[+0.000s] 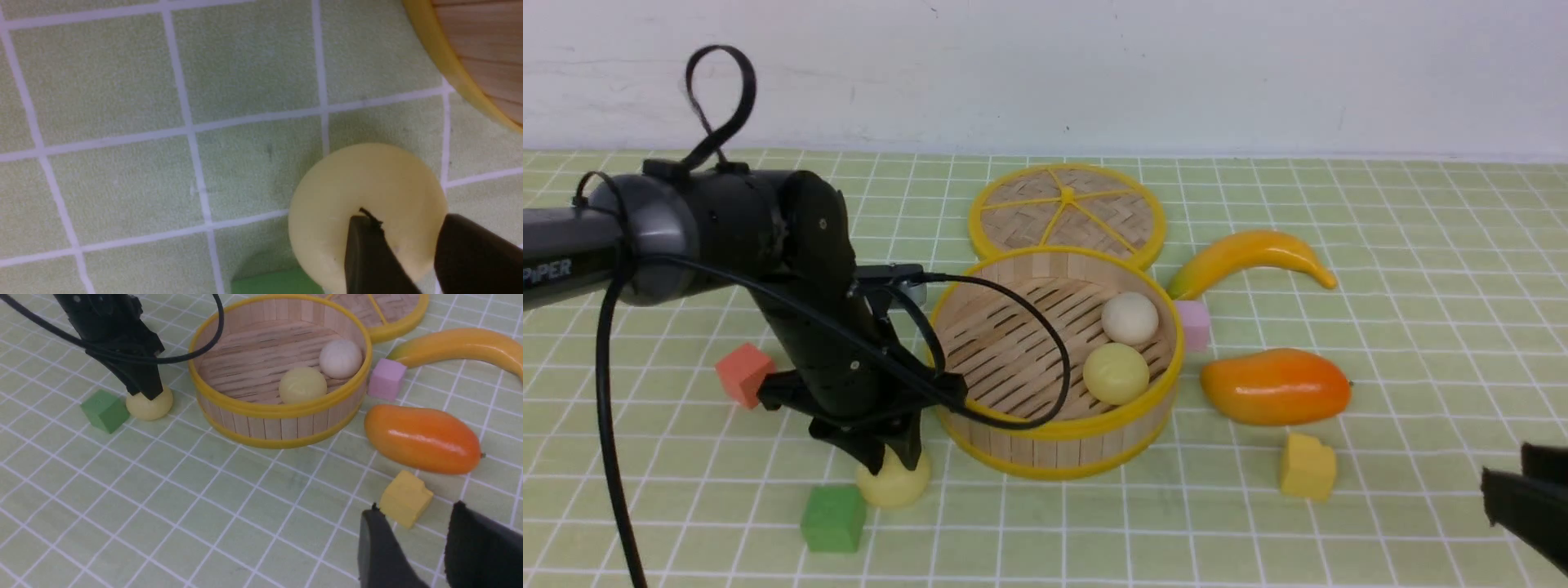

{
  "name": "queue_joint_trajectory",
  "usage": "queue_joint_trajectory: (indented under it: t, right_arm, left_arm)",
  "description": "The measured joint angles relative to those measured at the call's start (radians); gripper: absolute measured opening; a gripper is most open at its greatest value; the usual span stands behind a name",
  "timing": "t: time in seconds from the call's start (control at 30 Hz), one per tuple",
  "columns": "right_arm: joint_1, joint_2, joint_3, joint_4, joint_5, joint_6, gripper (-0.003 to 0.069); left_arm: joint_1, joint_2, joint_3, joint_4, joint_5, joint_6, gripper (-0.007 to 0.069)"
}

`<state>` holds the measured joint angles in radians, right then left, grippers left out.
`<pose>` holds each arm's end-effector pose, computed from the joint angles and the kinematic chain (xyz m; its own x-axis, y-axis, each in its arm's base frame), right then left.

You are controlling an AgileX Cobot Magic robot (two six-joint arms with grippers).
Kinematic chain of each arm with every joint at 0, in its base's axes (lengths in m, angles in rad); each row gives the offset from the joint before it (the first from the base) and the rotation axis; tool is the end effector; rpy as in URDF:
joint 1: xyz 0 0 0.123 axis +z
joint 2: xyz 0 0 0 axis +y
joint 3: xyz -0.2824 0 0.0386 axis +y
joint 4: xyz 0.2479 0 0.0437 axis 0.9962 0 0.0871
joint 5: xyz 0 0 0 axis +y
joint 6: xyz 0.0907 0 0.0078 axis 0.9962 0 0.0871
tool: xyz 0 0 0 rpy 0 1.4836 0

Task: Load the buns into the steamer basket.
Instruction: Use the left arm to grab a steamed stuffed bun

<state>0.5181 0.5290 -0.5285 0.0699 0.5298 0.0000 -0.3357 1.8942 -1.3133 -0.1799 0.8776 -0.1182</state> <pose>0.0903 0.0552 0.3034 -0.4025 -0.1601 -0.9013 -0.4993 0.8636 0.0696 0.3509 -0.1357 0.1907 -0.9806 0.0990 -0.1692 0.1293 0.9754 -0.1788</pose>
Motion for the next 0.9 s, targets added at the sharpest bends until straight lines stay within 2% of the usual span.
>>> queue_joint_trajectory:
  t: [0.17,0.3,0.33,0.37,0.5,0.53,0.57,0.9]
  right_arm:
    - [0.0,-0.055,0.035,0.01,0.028,0.0,0.0211]
    - [0.0,-0.069,0.04,0.035,0.058,0.0,0.0059]
    - [0.0,-0.069,0.04,0.037,0.058,0.0,0.0043]
    - [0.0,-0.069,0.04,0.04,0.058,0.0,-0.0005]
    - [0.0,-0.069,0.04,0.042,0.058,0.0,-0.002]
    - [0.0,-0.069,0.04,0.044,0.058,0.0,-0.0019]
    - [0.0,-0.069,0.04,0.044,0.058,0.0,-0.0019]
    - [0.0,-0.069,0.041,0.043,0.058,0.0,-0.0017]
  left_arm:
    - [0.0,0.003,0.0,0.0,-0.009,-0.007,0.0202]
    - [0.0,0.007,0.0,0.0,-0.017,-0.007,0.0164]
    - [0.0,0.01,0.0,0.0,-0.017,-0.007,0.0158]
    - [0.0,0.017,0.0,0.0,-0.018,-0.007,0.0131]
    - [0.0,0.021,0.0,-0.004,-0.018,-0.007,0.0057]
    - [0.0,0.021,0.0,-0.005,-0.018,-0.008,0.0006]
    - [0.0,0.021,0.0,-0.005,-0.017,-0.009,-0.0011]
    - [0.0,-0.062,-0.009,-0.003,0.009,-0.011,-0.0013]
